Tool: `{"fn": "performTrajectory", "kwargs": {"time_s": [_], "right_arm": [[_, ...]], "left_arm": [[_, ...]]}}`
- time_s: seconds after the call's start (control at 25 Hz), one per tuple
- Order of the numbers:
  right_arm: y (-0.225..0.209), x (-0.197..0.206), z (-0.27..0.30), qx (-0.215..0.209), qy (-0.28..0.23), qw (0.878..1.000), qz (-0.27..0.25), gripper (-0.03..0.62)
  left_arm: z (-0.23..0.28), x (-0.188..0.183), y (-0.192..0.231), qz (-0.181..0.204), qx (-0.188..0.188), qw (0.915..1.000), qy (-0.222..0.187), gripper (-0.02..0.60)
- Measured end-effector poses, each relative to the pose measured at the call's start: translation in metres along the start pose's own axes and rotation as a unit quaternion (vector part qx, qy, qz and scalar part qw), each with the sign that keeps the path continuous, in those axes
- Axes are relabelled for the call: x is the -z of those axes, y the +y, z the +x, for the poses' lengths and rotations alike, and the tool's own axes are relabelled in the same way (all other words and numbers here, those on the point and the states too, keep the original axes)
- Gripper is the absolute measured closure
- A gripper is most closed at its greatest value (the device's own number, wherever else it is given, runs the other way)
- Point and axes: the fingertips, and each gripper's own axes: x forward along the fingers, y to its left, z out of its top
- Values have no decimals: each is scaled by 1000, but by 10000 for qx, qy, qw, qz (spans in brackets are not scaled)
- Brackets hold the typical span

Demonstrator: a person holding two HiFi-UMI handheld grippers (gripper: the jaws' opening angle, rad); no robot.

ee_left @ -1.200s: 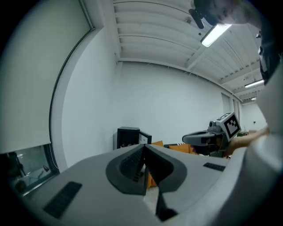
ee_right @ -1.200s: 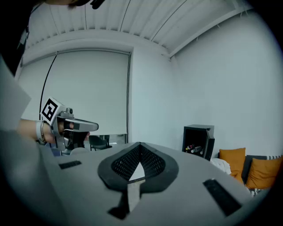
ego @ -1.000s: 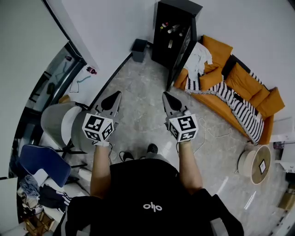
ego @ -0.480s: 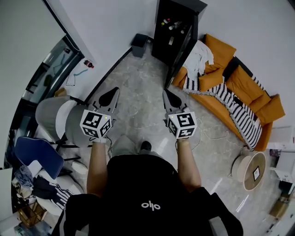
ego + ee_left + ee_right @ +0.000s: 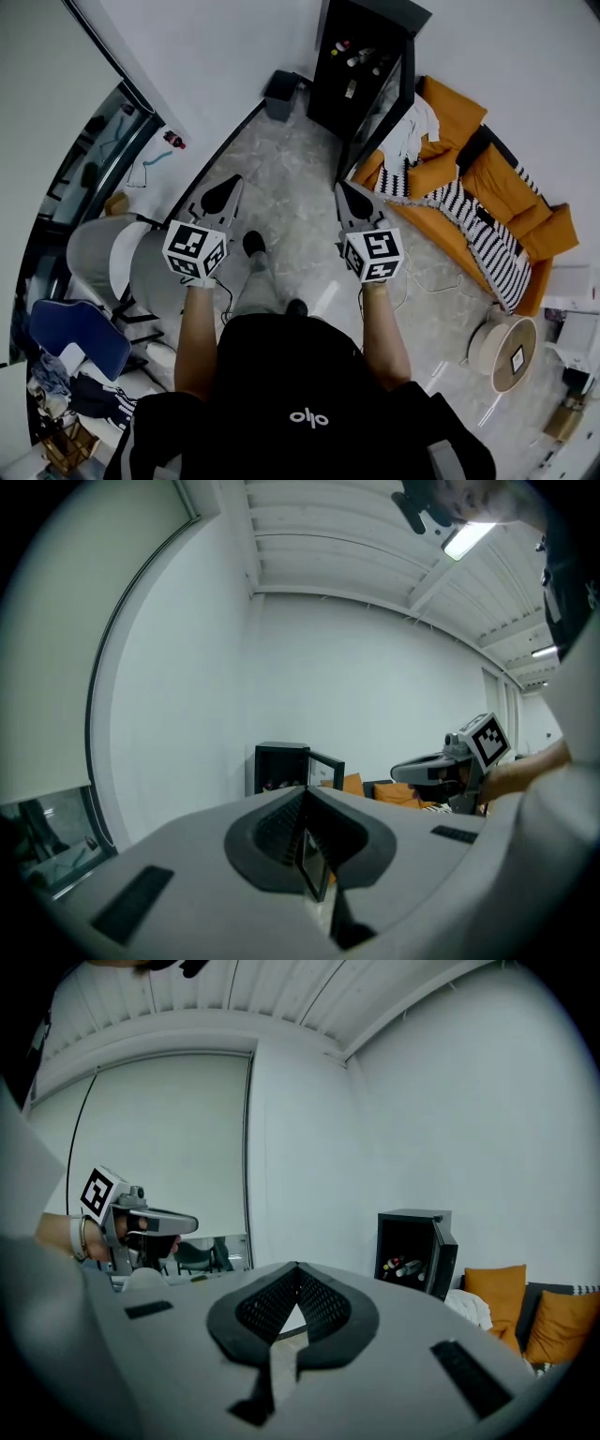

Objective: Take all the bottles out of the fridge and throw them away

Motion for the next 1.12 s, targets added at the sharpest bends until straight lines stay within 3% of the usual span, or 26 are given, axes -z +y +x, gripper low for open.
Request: {"fn": "performTrajectory", "kwargs": {"time_s": [0.56, 0.84, 1.12], "right_arm": [[-57, -56, 204, 659, 105, 9978, 25, 591], [-96, -66, 267, 975, 128, 9950, 142, 591], [-174, -67, 318, 1234, 130, 9920, 244, 591]], "left_arm": [[163, -31, 166, 170, 927, 9955, -44, 581], [230, -41, 210, 207, 1134, 9933, -95, 581], [327, -47, 233, 177, 1209, 9924, -132, 581]]}}
